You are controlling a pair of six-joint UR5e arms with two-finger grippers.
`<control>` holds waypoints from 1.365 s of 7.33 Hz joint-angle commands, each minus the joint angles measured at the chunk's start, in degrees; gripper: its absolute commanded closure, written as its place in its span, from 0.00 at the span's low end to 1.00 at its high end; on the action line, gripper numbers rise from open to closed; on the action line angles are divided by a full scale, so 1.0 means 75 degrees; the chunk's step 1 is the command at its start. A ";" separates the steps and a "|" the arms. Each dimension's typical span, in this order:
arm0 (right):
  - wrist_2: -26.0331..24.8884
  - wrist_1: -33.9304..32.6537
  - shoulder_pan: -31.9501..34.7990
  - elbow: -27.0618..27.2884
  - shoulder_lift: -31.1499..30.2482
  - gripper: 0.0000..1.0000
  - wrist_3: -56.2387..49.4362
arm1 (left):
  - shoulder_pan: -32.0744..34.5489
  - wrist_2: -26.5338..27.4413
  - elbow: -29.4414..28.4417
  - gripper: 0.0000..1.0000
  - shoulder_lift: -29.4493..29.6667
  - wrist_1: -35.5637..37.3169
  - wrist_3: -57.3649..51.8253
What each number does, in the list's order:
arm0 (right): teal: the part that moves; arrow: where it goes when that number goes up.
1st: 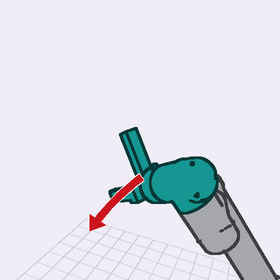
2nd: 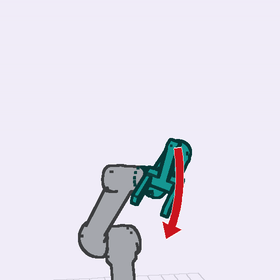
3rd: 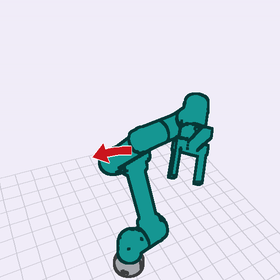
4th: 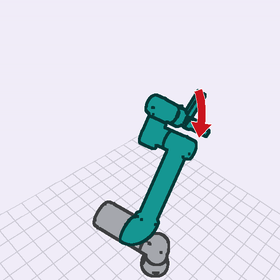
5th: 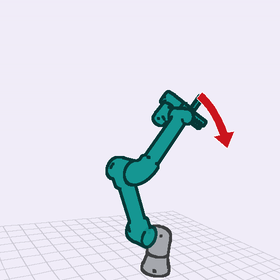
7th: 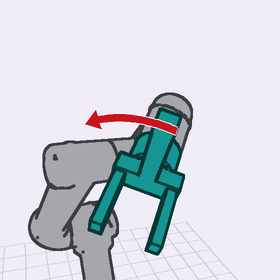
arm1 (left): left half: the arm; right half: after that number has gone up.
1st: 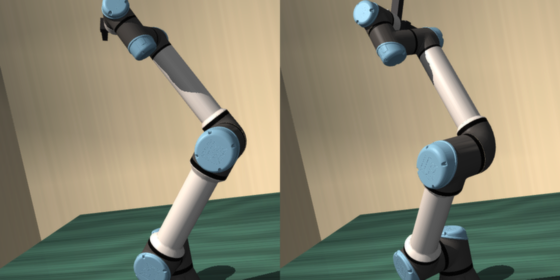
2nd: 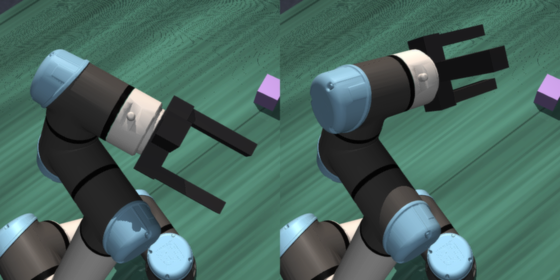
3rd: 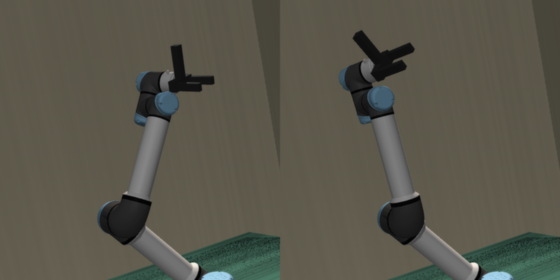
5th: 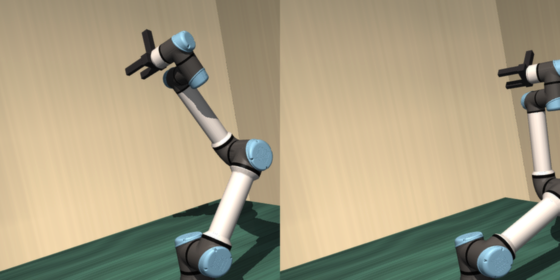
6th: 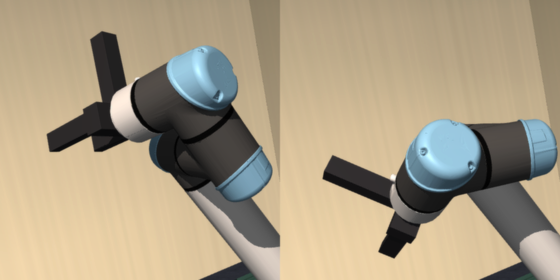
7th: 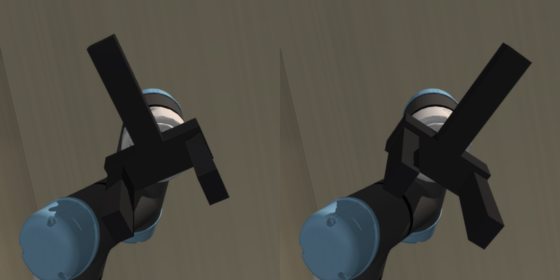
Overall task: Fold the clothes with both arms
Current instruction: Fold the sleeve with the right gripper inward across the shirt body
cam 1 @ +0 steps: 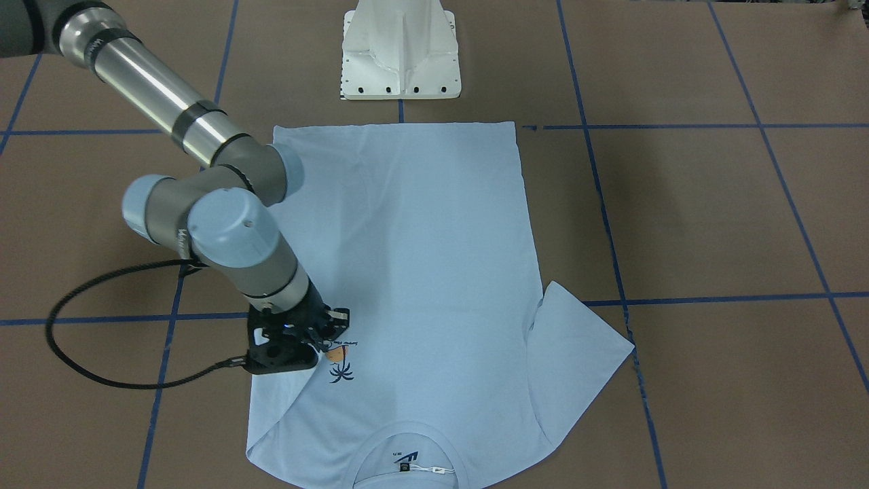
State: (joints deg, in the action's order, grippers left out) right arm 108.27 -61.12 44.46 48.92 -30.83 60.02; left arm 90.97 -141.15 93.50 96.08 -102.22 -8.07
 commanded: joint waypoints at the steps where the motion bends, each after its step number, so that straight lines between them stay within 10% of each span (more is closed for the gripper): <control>1: -0.0314 0.0356 -0.0139 -0.0476 0.0208 0.01 0.0002 | 0.0000 0.0000 0.0002 0.00 0.0045 0.0000 0.0021; 5: 0.0570 0.0407 -0.0116 0.0479 -0.0328 0.00 0.0351 | -0.0325 0.0093 -0.0384 0.00 0.0885 -0.0116 0.1357; 7: 0.0985 -0.2383 0.0036 0.3214 -0.1194 0.00 0.0341 | -0.1400 0.0501 -0.0396 0.00 0.1029 -0.1293 0.3884; 10: 0.1419 -0.4153 0.0609 0.5180 -0.2202 0.00 0.0131 | -0.2900 0.1599 -0.0431 0.00 0.1146 -0.2786 0.6799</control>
State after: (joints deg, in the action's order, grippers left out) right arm 117.58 -88.10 47.28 82.18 -43.75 61.80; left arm 74.28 -133.84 90.38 104.04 -119.47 34.78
